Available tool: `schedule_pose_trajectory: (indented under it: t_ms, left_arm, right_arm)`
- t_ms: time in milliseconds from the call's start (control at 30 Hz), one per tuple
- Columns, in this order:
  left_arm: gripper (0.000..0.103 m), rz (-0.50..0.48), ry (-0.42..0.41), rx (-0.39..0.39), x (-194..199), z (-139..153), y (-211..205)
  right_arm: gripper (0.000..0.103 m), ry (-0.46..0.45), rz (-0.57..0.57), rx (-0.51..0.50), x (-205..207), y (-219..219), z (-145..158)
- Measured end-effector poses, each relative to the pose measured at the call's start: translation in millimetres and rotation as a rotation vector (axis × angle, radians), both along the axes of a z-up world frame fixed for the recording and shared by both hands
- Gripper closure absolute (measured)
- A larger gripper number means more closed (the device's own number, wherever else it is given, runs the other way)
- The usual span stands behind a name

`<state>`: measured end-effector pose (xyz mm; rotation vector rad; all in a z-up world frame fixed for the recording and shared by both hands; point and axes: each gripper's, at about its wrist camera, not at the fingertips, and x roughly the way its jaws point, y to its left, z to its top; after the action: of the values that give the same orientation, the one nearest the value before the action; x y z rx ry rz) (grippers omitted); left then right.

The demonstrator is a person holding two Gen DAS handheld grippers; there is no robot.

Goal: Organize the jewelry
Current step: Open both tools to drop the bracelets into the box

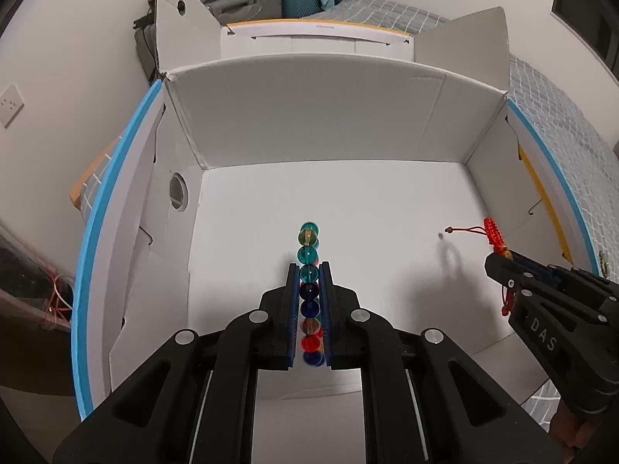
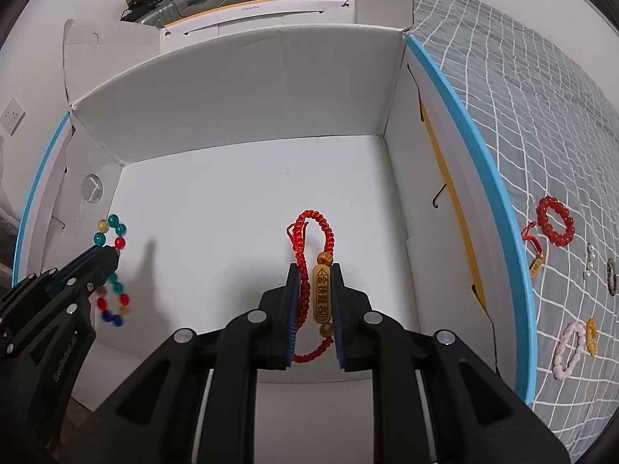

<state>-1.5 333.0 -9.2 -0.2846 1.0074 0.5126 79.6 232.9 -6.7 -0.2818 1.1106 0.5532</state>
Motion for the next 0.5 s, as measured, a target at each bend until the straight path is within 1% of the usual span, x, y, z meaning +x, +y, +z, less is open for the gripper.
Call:
schedule_pose_trajectory:
  t_ms: [67, 100, 133, 167, 200, 233, 300, 367, 433, 500]
  left_arm:
    - [0.09, 0.017, -0.001, 0.016, -1, 1, 1]
    - [0.085, 0.022, 0.001, 0.027, -2, 3, 0]
    - [0.08, 0.023, -0.001, 0.032, -2, 5, 0]
    - [0.068, 0.027, -0.008, 0.037, -3, 9, -1]
    - [0.06, 0.036, -0.023, 0.048, -6, 14, -2]
    - [0.058, 0.042, -0.034, 0.06, -9, 18, -3]
    - [0.04, 0.054, -0.056, 0.085, -13, 27, -5]
    - [0.032, 0.056, -0.084, 0.103, -18, 37, -9]
    - [0.024, 0.046, -0.101, 0.116, -19, 46, -16]
    - [0.013, 0.032, -0.128, 0.132, -21, 55, -24]
  right_arm:
    - [0.075, -0.012, 0.016, 0.01, -2, 1, 3]
    - [0.067, -0.018, 0.019, 0.015, -5, 1, 6]
    - [0.061, -0.031, 0.018, 0.025, -7, -1, 10]
    - [0.058, -0.04, 0.017, 0.03, -8, -1, 13]
    - [0.052, -0.053, 0.018, 0.038, -10, -4, 19]
    - [0.044, -0.065, 0.018, 0.047, -12, -6, 25]
    - [0.036, -0.087, 0.015, 0.062, -14, -11, 35]
    - [0.029, -0.118, 0.005, 0.075, -16, -19, 48]
    - [0.019, -0.146, -0.008, 0.09, -17, -29, 59]
    - [0.014, -0.181, -0.022, 0.106, -19, -43, 73]
